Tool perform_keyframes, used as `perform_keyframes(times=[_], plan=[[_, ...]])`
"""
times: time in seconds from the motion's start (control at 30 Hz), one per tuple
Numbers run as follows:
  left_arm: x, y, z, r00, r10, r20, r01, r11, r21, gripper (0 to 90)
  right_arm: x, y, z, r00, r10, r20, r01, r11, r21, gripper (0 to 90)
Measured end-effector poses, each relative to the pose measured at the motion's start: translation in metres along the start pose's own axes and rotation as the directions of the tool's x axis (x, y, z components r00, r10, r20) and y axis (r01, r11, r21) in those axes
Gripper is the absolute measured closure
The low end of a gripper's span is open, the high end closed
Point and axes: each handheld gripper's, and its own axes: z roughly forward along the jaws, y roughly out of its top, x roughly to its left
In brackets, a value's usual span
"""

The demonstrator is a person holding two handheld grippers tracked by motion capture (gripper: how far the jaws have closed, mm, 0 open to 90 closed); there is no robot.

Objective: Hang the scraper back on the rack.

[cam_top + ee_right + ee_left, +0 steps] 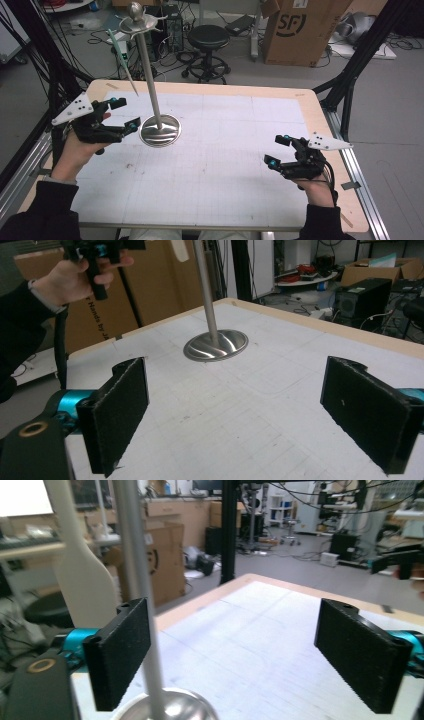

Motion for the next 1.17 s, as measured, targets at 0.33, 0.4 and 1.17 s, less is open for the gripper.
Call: perform_keyframes(times=[0.33, 0.4, 1.17], plan=[[-0.018, -0.041, 0.001, 0.9992, -0.037, -0.015, 0.038, 0.9982, 0.046, 2.4, 0.002, 0.0, 0.003, 1.0, -0.007, 0.003, 0.007, 1.0, 0.011, 11.0], [-0.021, -0.047, 0.001, 0.9994, -0.034, -0.01, 0.034, 0.9987, 0.039, 2.4, 0.002, 0.0, 0.003, 1.0, -0.007, 0.004, 0.007, 1.0, 0.01, 11.0], [-0.024, -0.07, 0.006, 0.9994, -0.018, -0.031, 0.02, 0.9957, 0.09, 2.4, 0.002, -0.019, -0.01, 0.9989, -0.002, 0.047, 0.004, 1.0, -0.031, 11.0]])
